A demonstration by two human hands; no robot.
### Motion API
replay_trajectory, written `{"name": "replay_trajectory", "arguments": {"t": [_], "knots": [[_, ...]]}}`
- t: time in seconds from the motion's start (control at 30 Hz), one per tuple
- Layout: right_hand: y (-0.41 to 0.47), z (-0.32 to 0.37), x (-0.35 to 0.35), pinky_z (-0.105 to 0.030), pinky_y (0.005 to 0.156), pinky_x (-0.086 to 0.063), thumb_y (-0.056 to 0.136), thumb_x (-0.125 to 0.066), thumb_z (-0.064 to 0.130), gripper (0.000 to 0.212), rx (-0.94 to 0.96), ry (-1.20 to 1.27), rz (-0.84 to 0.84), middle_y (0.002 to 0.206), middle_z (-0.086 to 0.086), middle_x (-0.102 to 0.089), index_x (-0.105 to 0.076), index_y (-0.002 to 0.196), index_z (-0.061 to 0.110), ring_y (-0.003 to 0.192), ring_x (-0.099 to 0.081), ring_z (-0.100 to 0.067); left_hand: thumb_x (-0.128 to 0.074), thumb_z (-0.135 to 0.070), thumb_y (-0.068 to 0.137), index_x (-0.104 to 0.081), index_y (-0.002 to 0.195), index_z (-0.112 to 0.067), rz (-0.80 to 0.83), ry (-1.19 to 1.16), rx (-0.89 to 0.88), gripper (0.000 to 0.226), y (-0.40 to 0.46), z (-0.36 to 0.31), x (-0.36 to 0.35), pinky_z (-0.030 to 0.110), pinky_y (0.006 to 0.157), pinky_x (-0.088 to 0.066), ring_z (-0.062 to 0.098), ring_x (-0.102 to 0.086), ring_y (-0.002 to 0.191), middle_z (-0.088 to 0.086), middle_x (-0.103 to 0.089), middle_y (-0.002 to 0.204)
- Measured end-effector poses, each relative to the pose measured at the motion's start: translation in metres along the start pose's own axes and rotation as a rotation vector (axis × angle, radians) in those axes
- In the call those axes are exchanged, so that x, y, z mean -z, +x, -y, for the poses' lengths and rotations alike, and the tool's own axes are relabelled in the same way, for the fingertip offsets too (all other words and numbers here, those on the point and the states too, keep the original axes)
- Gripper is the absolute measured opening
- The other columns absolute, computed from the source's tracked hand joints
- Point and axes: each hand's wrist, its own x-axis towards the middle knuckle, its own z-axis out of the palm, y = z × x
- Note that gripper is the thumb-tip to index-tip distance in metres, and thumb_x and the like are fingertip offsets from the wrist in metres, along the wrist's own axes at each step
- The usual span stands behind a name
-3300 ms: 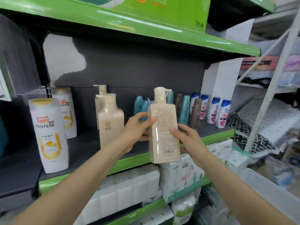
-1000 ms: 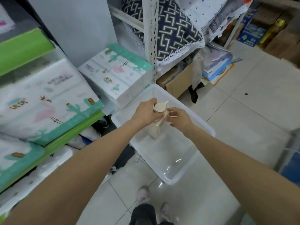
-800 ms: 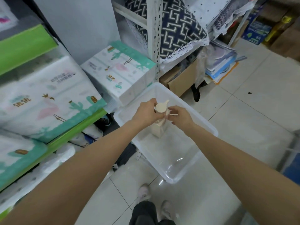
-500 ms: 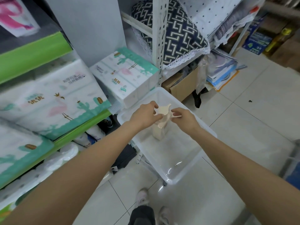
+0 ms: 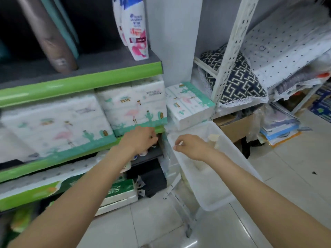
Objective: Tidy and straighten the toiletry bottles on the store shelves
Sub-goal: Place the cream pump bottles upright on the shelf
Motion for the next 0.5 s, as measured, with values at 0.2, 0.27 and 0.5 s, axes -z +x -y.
{"name": "replay_trajectory", "arguments": {"t": [0.2,0.27,0.5], "knots": [[0.014,0.119,-0.051,-0.034,0.070,-0.045,0.093,-0.050,0.026,0.034,0.200,-0.205,0.102,0.094,-0.024,-0.064,-0.062,0.093,-0.006,0.098,-0.060,-0.037,-0.041,-0.036,0.096,-0.057,0.116,-0.021,0.002,-0.044,0.194,0.030,-0.106,0.114,0.034,0.038,0.083,-0.048,0.028,-0.057,0.104,0.010,-0.062,0.116],[0.015,0.162,-0.072,-0.041,0.081,-0.049,0.093,-0.049,0.024,0.035,0.266,-0.259,0.137,0.108,-0.026,-0.063,-0.061,0.105,-0.007,0.101,-0.059,-0.038,-0.044,-0.035,0.095,-0.059,0.112,-0.021,-0.012,-0.071,0.275,0.027,-0.143,0.152,0.044,0.036,0.082,-0.048,0.027,-0.059,0.101,0.009,-0.064,0.111],[0.011,0.312,-0.153,-0.034,0.086,-0.048,0.094,-0.051,0.031,0.030,0.445,-0.376,0.188,0.115,-0.008,-0.061,-0.060,0.115,0.010,0.101,-0.059,-0.024,-0.042,-0.027,0.095,-0.062,0.103,-0.010,-0.186,-0.123,0.434,0.028,-0.266,0.274,0.086,0.038,0.082,-0.049,0.029,-0.057,0.093,0.012,-0.065,0.106]]}}
